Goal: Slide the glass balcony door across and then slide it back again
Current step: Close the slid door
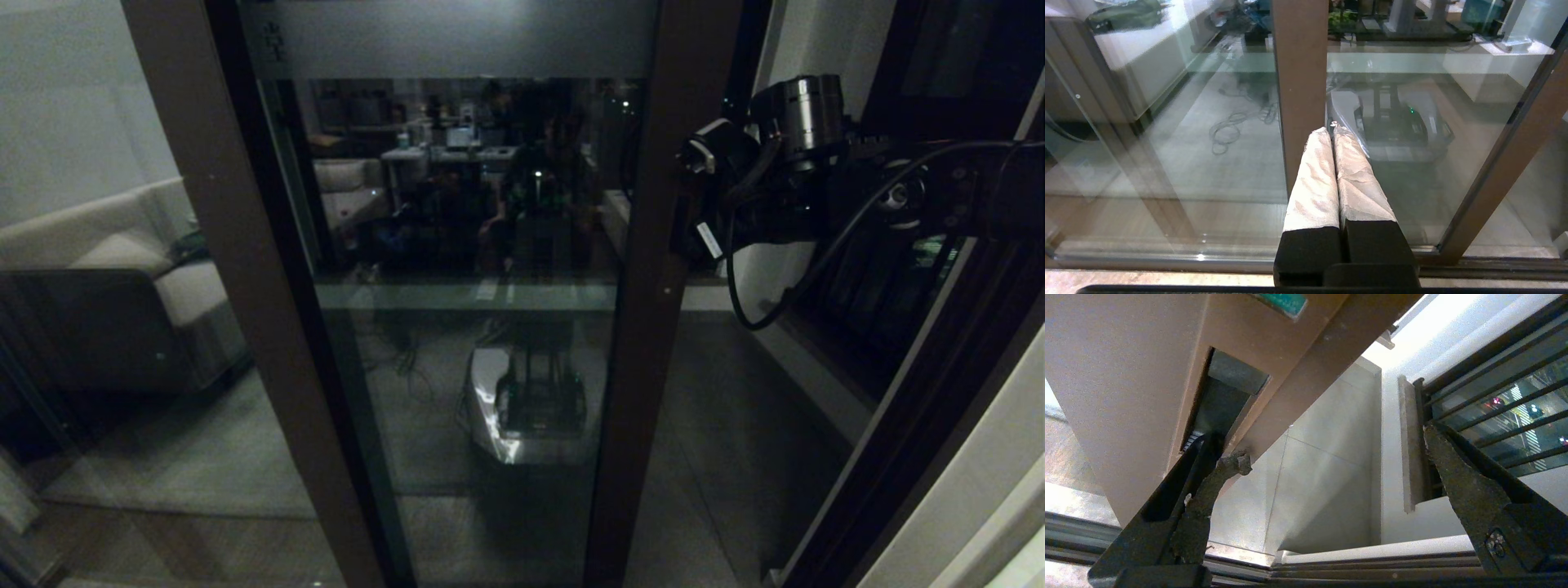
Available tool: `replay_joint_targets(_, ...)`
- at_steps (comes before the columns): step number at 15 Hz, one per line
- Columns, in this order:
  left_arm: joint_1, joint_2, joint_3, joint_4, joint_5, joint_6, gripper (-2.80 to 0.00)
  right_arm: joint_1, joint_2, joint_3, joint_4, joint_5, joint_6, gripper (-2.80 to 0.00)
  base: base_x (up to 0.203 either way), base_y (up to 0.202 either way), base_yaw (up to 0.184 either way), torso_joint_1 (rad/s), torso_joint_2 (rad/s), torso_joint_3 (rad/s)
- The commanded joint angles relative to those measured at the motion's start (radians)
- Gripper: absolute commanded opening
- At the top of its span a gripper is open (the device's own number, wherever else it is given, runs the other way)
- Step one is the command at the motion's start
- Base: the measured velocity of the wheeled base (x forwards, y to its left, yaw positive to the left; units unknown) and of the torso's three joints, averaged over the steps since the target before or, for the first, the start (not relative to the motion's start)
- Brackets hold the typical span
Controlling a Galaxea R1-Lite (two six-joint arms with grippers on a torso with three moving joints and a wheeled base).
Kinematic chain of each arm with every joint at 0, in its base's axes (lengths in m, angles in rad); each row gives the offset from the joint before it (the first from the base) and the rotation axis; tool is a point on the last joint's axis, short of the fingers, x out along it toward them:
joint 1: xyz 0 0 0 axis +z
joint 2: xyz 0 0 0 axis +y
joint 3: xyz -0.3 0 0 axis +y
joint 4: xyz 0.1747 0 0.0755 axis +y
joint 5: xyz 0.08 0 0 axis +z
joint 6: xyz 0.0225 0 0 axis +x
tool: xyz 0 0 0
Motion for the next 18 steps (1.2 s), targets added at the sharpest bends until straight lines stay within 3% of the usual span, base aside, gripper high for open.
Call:
replay_joint_targets(1,0.000,0.001,0.002,0.000,0.000,0.001,-2.80,-0.008,-0.013,0.008,0.004,-0.007,-0.004,0.00,0.000,0.000,0.000,0.000,0.00,0.000)
replay_joint_targets(18,0.000,0.001,0.002,0.000,0.000,0.001,-2.80,-0.096,-0.064,0.080,0.004,-0.007,-0.058,0.00,0.000,0.000,0.000,0.000,0.00,0.000)
